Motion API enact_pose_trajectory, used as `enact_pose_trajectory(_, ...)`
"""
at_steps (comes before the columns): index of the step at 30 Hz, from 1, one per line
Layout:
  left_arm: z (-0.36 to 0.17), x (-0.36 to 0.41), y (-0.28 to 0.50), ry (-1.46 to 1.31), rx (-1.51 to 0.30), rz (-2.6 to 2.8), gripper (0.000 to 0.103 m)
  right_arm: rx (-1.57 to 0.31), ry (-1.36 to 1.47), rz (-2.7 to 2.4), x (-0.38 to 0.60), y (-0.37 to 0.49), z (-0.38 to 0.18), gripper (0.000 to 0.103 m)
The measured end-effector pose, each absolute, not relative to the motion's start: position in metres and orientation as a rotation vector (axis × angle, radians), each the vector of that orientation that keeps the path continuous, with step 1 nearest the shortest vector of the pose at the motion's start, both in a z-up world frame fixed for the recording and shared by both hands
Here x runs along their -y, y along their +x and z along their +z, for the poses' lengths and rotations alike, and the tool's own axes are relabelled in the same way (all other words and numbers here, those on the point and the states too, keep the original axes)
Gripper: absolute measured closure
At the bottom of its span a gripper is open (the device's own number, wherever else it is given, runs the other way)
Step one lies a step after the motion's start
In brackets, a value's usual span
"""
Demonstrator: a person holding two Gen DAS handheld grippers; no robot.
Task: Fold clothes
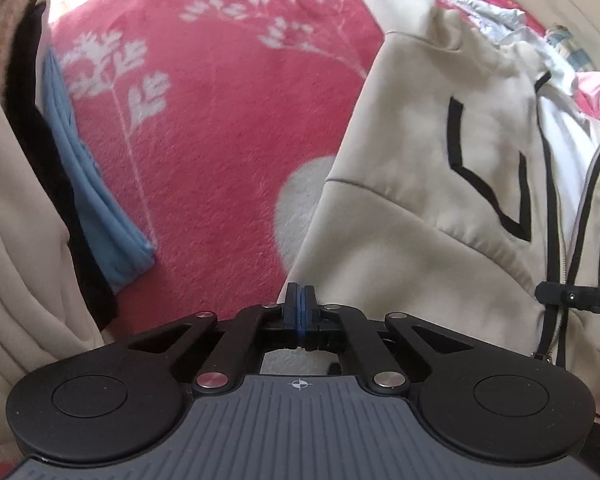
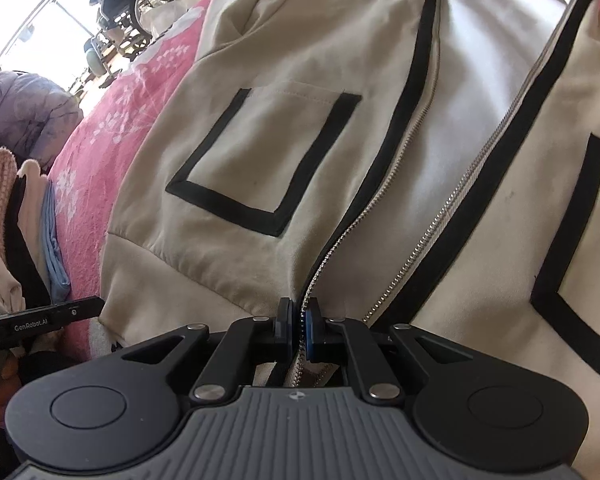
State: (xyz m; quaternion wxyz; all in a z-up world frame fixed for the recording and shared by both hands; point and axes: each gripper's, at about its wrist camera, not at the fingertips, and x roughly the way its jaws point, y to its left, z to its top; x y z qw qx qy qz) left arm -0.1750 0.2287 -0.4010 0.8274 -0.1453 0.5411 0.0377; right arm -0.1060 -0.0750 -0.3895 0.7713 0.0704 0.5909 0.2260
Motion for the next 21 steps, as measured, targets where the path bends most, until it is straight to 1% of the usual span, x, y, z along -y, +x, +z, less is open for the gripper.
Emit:
enact_pose_trajectory(2,-0.401,-0.227,-0.175,-0.293,-1.161,0.080,0.103,-1.283,0.147,0.486,0.074,-0.106,-0.391,0.096)
enact_pose_trajectory(4,-0.401,-0.225,-0.175,-0.276,-1.172,0.080,0.103,-1.275,0.151,0.495,0.076,-0.107,-0.388,0.093)
enact_pose_trajectory(5,-0.401,-0.224,-0.176,-0.268,-1.178,0.080,0.103,-1.268,0.161,0.499,0.080,-0.108,-0.385,0.086)
enact_pose_trajectory(6,-0.399,-0.225,-0.177,-0.275,-1.177,0.073,0.100,-1.261,0.174,0.502,0.084,-0.110,-0.382,0.077)
enact_pose_trajectory(8,-0.390,-0.229,-0.184,-0.283,-1.161,0.061,0.089,-1.223,0.211,0.497,0.098,-0.115,-0.370,0.071)
enact_pose_trajectory(9,-0.384,-0.229,-0.188,-0.273,-1.140,0.062,0.084,-1.200,0.237,0.494,0.108,-0.118,-0.362,0.071)
enact_pose_trajectory(13,-0.357,-0.219,-0.201,-0.205,-1.036,0.025,0.083,-1.108,0.370,0.434,0.156,-0.125,-0.334,0.070)
enact_pose_trajectory(14,-0.353,-0.213,-0.200,-0.206,-1.013,-0.002,0.083,-1.076,0.393,0.403,0.170,-0.123,-0.328,0.068)
enact_pose_trajectory(15,-0.348,-0.207,-0.199,-0.218,-0.993,-0.042,0.080,-1.043,0.416,0.371,0.184,-0.120,-0.322,0.067)
enact_pose_trajectory(16,-0.348,-0.198,-0.195,-0.240,-0.987,-0.096,0.078,-1.012,0.434,0.336,0.197,-0.115,-0.317,0.066)
enact_pose_trajectory(18,-0.349,-0.176,-0.185,-0.277,-0.985,-0.205,0.076,-0.971,0.462,0.249,0.220,-0.099,-0.310,0.062)
enact_pose_trajectory(21,-0.363,-0.131,-0.160,-0.281,-0.981,-0.369,0.076,-0.905,0.484,0.152,0.242,-0.068,-0.306,0.062)
